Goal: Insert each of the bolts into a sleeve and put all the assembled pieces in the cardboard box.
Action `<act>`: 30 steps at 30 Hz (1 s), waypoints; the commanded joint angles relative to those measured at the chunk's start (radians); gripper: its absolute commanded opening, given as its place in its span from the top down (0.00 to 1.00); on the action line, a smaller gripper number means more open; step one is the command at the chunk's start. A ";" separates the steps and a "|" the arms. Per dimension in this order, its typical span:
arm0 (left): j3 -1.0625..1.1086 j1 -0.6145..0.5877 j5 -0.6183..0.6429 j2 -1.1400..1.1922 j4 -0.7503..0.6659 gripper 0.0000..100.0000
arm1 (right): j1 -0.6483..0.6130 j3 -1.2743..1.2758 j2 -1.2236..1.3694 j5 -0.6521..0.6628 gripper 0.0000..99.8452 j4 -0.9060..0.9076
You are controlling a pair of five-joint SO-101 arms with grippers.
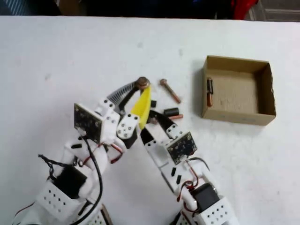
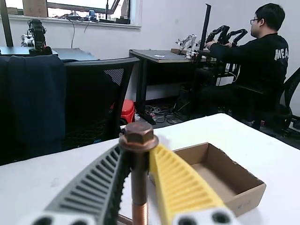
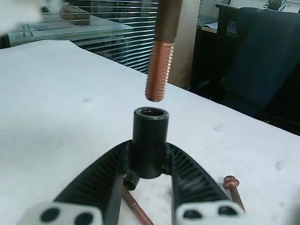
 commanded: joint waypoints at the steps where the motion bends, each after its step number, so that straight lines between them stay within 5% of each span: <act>1: -0.011 0.008 0.051 -0.018 -0.040 0.97 | 0.008 0.008 -0.012 0.014 0.98 -0.030; 30: 0.097 0.016 0.058 -0.022 0.025 0.98 | 0.031 0.008 -0.012 0.014 0.98 -0.033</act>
